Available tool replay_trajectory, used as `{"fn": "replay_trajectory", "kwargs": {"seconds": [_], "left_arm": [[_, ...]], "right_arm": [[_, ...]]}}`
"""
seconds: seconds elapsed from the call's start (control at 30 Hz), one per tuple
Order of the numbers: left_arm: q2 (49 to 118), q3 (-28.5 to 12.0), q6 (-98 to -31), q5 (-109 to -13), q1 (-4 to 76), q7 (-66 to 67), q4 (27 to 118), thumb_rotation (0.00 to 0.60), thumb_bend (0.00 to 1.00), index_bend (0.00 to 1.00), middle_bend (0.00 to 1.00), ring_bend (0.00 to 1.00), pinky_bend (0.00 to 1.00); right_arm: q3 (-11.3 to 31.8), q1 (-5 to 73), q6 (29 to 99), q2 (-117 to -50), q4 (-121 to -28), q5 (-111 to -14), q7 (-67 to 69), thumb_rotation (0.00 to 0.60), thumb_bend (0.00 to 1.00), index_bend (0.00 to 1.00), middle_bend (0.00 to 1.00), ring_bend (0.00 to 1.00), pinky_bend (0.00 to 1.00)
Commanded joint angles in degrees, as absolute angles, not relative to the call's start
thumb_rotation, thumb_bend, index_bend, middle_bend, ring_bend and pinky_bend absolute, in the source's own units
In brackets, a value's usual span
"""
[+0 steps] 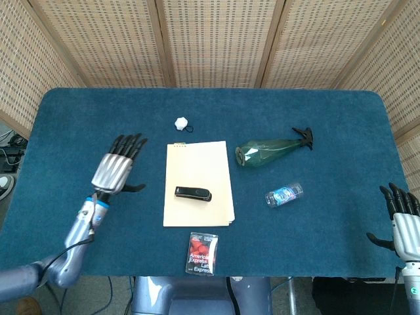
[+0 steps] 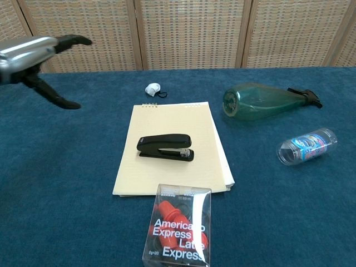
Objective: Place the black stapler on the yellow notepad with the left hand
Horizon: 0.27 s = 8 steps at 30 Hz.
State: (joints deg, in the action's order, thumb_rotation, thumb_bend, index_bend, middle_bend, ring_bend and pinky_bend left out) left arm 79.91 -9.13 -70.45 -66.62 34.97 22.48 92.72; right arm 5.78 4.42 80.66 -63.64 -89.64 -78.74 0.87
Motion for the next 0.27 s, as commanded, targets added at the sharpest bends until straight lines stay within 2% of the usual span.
{"fn": "replay_trajectory", "kwargs": {"seconds": [0.03,0.27], "left_arm": [[73.1,-4.4,-80.3,-65.5,25.9,23.5,101.3,0.600,0.00,0.00,0.00,0.00,0.00],[68.6,2.5,-89.2,-72.0,15.3,13.7,102.8,0.600,0.00,0.00,0.00,0.00,0.00]], "right_arm": [[5.4,4.3,81.0,-63.6,-89.9,-79.4,0.5,0.600,0.00,0.00,0.00,0.00,0.00],[4.8,4.1,82.2,-63.6,-90.7,-81.5,0.1,0.600,0.00,0.00,0.00,0.00,0.00]]}}
